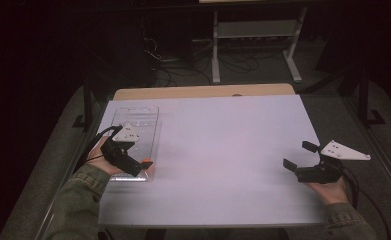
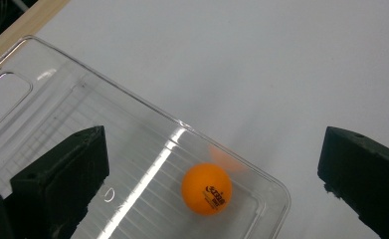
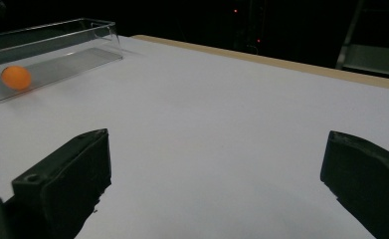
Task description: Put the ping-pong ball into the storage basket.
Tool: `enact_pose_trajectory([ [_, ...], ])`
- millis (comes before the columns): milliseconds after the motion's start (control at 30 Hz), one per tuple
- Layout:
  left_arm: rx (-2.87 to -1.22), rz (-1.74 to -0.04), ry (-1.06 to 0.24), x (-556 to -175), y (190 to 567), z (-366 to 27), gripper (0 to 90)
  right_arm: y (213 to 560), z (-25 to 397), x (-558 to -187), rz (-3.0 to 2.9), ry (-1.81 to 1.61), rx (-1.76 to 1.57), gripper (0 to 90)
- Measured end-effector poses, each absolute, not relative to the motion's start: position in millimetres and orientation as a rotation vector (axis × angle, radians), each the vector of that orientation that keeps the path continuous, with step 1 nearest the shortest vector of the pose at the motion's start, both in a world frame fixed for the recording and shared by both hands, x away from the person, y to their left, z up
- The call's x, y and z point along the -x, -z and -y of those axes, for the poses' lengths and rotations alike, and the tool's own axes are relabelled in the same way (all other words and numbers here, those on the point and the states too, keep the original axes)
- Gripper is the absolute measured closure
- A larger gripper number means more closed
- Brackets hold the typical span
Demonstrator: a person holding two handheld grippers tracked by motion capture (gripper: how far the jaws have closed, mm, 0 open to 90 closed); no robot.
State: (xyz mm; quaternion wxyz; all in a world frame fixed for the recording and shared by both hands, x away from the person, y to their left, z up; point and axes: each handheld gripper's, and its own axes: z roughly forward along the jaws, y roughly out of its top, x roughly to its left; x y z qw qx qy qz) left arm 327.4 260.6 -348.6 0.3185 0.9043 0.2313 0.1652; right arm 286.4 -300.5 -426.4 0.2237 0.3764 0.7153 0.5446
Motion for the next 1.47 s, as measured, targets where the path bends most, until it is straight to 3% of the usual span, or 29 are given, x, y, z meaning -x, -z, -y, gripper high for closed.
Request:
enact_pose_trajectory([
  [433, -2.265, -0.603, -0.473, -313.4, 350.0, -266.5, 0.0, 426.8, 299.4, -286.7, -1.981, -1.503, -1.036, 0.0],
  [1467, -2.108, -0.558, -0.421, -300.3, 360.1, -282.6, 0.0, 427.6, 296.9, -286.5, -1.992, -1.479, -1.035, 0.0],
])
